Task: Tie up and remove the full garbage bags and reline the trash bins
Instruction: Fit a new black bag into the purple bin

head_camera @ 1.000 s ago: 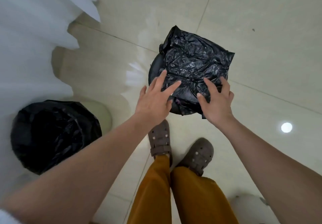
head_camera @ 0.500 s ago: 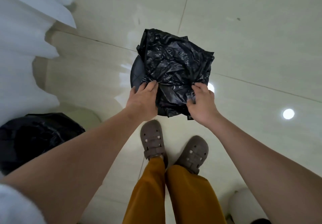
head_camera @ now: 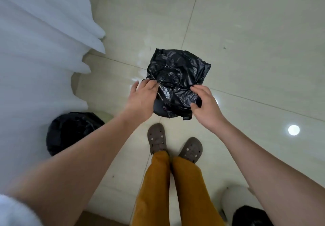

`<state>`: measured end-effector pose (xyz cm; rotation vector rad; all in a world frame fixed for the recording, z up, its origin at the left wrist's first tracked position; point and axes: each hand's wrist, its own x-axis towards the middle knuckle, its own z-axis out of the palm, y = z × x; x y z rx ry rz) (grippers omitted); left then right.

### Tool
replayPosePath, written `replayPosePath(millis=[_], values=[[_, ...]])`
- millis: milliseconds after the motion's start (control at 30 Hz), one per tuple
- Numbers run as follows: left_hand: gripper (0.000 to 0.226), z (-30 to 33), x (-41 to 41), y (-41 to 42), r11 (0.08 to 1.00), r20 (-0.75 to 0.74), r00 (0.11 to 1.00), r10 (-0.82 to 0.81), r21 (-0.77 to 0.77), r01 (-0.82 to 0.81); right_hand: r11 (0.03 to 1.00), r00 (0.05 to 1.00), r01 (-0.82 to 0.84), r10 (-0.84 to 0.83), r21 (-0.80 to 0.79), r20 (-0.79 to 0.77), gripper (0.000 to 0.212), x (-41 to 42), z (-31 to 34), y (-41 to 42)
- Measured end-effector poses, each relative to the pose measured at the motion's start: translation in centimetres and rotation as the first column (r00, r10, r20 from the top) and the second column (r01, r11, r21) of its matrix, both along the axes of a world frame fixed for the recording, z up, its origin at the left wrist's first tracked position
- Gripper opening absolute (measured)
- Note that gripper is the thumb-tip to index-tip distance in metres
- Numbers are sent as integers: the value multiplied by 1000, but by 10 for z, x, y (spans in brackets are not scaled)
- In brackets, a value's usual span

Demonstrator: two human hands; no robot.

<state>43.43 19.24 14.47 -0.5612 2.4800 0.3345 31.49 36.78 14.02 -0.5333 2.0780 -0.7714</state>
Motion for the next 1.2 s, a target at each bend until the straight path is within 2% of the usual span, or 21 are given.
replayPosePath(millis=[100,233,400,533,633,833,967,1200], values=[[57,53,-3,4,1000,-94,995,17,5,-16,996,998,63,-63,-60,6,48,-1,48,10],[40,120,-12,11,989,-135,989,52,146,-33,986,992,123,-121,-112,27,48,-2,109,25],[43,188,-14,34,960,-228,970,85,278,-19,980,988,152,-155,-132,-10,53,-2,183,58],[65,242,-17,59,924,-320,944,79,379,51,950,961,261,-272,-169,-48,57,2,244,86],[71,284,-16,77,902,-372,925,80,422,91,901,921,368,-387,-232,-41,60,13,288,105],[44,363,-18,97,879,-512,859,31,423,220,819,839,490,-536,-297,-92,57,31,365,142],[39,409,-25,112,829,-528,849,-5,473,299,756,762,556,-630,-345,-153,53,45,413,172],[34,478,-60,149,759,-643,765,-27,485,435,543,569,701,-817,-462,-96,50,61,472,226]])
